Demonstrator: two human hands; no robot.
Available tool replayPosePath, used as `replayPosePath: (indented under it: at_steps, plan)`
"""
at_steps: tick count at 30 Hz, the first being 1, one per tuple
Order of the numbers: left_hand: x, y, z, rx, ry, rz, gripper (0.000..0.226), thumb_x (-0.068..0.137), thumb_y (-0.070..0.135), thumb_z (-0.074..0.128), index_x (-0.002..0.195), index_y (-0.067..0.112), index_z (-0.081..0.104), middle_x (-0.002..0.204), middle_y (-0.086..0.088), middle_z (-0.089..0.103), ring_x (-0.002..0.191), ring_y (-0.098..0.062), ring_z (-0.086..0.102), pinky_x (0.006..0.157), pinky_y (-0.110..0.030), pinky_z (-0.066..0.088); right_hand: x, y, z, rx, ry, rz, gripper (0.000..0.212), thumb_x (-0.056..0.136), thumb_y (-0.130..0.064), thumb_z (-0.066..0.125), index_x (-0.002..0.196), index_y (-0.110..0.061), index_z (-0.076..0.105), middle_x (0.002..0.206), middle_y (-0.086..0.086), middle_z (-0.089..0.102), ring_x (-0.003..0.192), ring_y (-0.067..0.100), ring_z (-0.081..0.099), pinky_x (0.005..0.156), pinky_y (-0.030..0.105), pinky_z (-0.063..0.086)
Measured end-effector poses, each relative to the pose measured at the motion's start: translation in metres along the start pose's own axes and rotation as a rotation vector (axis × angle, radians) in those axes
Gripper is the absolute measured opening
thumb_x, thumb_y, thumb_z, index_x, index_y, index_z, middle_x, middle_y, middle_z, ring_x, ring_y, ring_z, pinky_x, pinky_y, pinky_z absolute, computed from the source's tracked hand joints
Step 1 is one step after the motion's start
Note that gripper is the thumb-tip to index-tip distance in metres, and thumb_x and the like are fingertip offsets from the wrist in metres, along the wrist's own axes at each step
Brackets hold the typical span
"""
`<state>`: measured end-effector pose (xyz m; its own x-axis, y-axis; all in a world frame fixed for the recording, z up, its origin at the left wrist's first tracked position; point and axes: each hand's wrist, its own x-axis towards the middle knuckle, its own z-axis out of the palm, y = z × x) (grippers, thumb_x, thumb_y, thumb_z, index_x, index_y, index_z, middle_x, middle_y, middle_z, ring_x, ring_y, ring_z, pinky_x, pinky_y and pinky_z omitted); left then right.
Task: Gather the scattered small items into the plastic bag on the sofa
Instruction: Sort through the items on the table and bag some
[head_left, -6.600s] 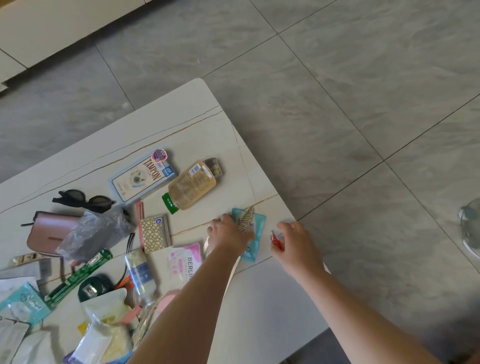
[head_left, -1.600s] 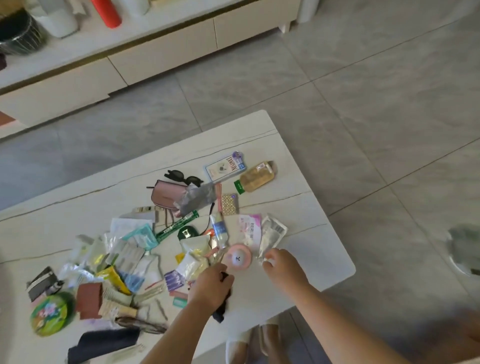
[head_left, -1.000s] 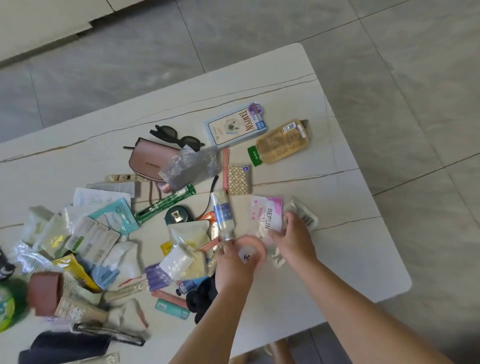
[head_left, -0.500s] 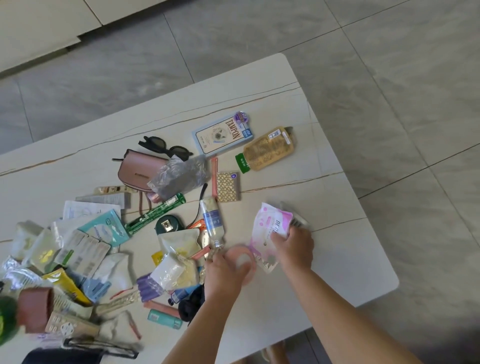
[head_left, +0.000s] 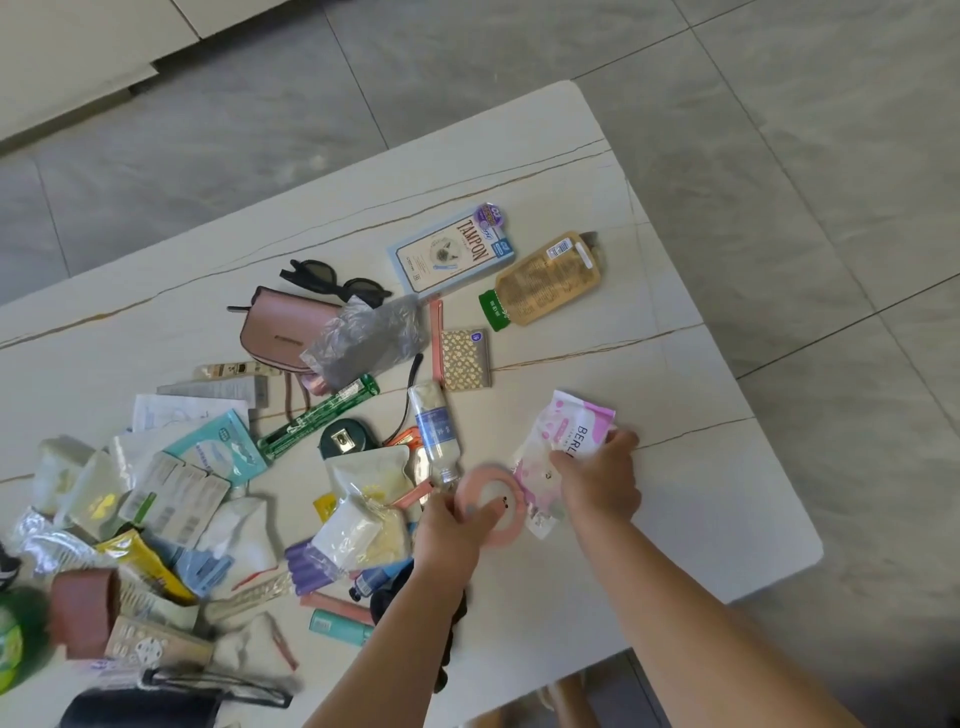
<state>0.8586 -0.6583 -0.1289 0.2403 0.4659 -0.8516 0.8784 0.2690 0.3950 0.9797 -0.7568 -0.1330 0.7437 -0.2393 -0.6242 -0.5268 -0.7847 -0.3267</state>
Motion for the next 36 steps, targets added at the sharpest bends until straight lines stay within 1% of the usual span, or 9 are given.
replayPosePath:
  at_steps: [3,6,10,14,18,23,27,32,36]
  plan:
    - [-0.004,0.003,-0.003,-0.004,0.012,0.018,0.033,0.076,0.036,0.076,0.094,0.018,0.054,0.081,0.002,0.06,0.068,-0.014,0.056,0.056,-0.025,0.041,-0.004,-0.001,-0.007,0.071,0.013,-0.078,0.054,0.078,-0.018,0.07,0.12,-0.014,0.036,0.115,0.006,0.061,0.103,0.031,0.059,0.083,0.039,0.043]
    - [-0.009,0.013,-0.007,-0.054,0.027,0.03,0.031,0.077,0.033,0.075,0.092,0.012,0.06,0.073,0.003,0.058,0.062,-0.013,0.052,0.056,-0.025,0.038,-0.009,-0.003,-0.018,0.18,-0.044,-0.206,0.06,0.083,-0.007,0.064,0.132,-0.013,0.03,0.131,0.008,0.054,0.106,0.031,0.059,0.076,0.031,0.045]
    - [-0.005,0.044,-0.019,-0.129,0.093,0.041,0.028,0.075,0.038,0.076,0.085,0.014,0.064,0.072,0.001,0.059,0.064,-0.015,0.052,0.057,-0.027,0.039,-0.01,-0.005,-0.028,0.145,-0.097,-0.19,0.053,0.084,-0.007,0.056,0.133,-0.011,0.036,0.116,0.008,0.059,0.1,0.032,0.059,0.071,0.03,0.042]
    - [0.013,0.07,-0.025,-0.051,0.165,0.112,0.05,0.07,0.049,0.076,0.105,0.014,0.069,0.114,-0.006,0.058,0.107,-0.026,0.053,0.083,-0.034,0.05,-0.006,-0.005,-0.032,0.089,-0.102,-0.166,0.019,0.085,-0.007,0.053,0.102,0.001,0.052,0.098,0.017,0.06,0.092,0.035,0.057,0.069,0.032,0.042]
    - [0.034,0.079,-0.023,0.107,0.177,0.13,0.055,0.075,0.049,0.071,0.118,0.015,0.065,0.142,-0.004,0.034,0.129,-0.03,0.036,0.105,-0.044,0.039,-0.005,-0.004,-0.031,0.059,-0.104,-0.204,0.016,0.086,-0.008,0.051,0.102,-0.002,0.052,0.095,0.016,0.062,0.087,0.033,0.056,0.066,0.031,0.039]
    - [0.046,0.072,-0.011,0.261,0.208,0.136,0.047,0.078,0.05,0.066,0.115,0.021,0.065,0.136,-0.008,0.044,0.123,-0.028,0.042,0.092,-0.025,0.035,-0.004,-0.005,-0.027,0.047,-0.11,-0.226,0.025,0.087,-0.008,0.049,0.112,-0.006,0.051,0.097,0.015,0.063,0.088,0.035,0.058,0.069,0.033,0.043]
    - [0.047,0.069,-0.01,0.263,0.209,0.13,0.044,0.077,0.056,0.065,0.106,0.023,0.068,0.125,-0.003,0.054,0.107,-0.021,0.042,0.078,-0.024,0.028,-0.003,-0.005,-0.03,0.051,-0.14,-0.196,0.024,0.088,-0.009,0.049,0.111,-0.006,0.048,0.096,0.013,0.063,0.087,0.034,0.058,0.068,0.033,0.044]
    - [0.046,0.071,-0.009,0.253,0.215,0.131,0.043,0.073,0.053,0.07,0.101,0.021,0.07,0.124,-0.008,0.055,0.109,-0.026,0.052,0.093,-0.03,0.044,0.0,-0.003,-0.041,0.079,-0.16,-0.186,0.021,0.086,-0.008,0.049,0.107,-0.007,0.047,0.091,0.011,0.06,0.085,0.033,0.058,0.065,0.033,0.044]
    - [0.036,0.078,-0.002,0.237,0.218,0.163,0.051,0.075,0.046,0.073,0.112,0.013,0.065,0.129,-0.009,0.038,0.074,-0.011,0.045,0.079,-0.022,0.036,0.007,0.001,-0.05,0.156,-0.168,-0.155,0.018,0.085,-0.01,0.054,0.102,-0.01,0.049,0.085,0.004,0.058,0.08,0.028,0.056,0.058,0.027,0.038]
